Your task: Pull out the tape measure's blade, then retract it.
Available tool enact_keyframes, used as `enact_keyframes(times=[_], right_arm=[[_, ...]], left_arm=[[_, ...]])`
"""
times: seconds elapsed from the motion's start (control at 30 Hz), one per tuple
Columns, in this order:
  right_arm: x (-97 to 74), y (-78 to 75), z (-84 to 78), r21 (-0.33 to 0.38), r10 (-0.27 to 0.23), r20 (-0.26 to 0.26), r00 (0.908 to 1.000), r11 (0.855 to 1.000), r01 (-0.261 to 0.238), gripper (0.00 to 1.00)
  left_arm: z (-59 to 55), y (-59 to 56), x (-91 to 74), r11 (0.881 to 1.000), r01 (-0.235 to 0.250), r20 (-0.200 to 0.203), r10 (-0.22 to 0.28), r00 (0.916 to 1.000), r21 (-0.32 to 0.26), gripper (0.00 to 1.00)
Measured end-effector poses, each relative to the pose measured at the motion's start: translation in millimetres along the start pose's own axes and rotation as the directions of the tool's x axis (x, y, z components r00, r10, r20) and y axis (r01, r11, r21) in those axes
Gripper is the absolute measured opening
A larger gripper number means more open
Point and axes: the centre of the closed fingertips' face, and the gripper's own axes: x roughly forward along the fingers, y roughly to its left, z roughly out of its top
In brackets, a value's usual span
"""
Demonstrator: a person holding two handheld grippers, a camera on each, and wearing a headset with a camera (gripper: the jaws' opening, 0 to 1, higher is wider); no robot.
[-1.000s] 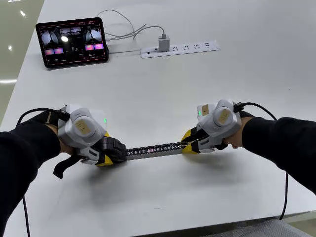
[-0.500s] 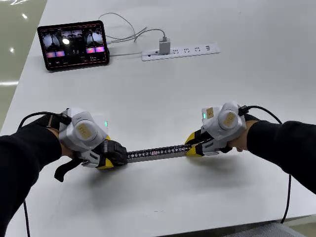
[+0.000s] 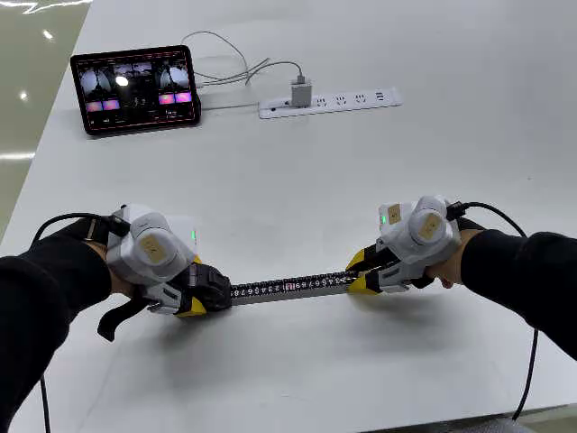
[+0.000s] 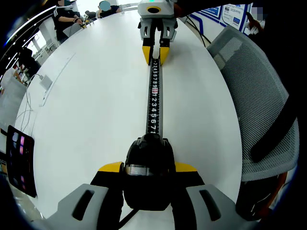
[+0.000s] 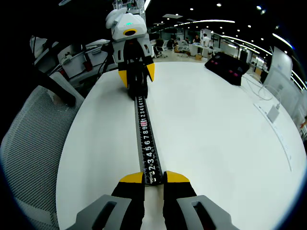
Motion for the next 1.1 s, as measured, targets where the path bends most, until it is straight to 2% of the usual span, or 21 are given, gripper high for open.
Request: enact_keyframes(times=[0.8,1.1], right_arm=[[-14.2,-1.9,-15.0,0.007,-0.009,-0.002,1.0000,1.000,0.009,0.10],[-16.6,-0.9,-15.6,0.011,-0.013,0.000,0.9999,1.000,0.013,0.10]], left_arm=[[-0.2,0.2,-0.4,1.000,0.001,0.000,-0.001,1.0000,-0.001,0.32],[-0.4,0.2,-0.2,1.000,0.001,-0.002,-0.001,1.0000,0.000,0.32]])
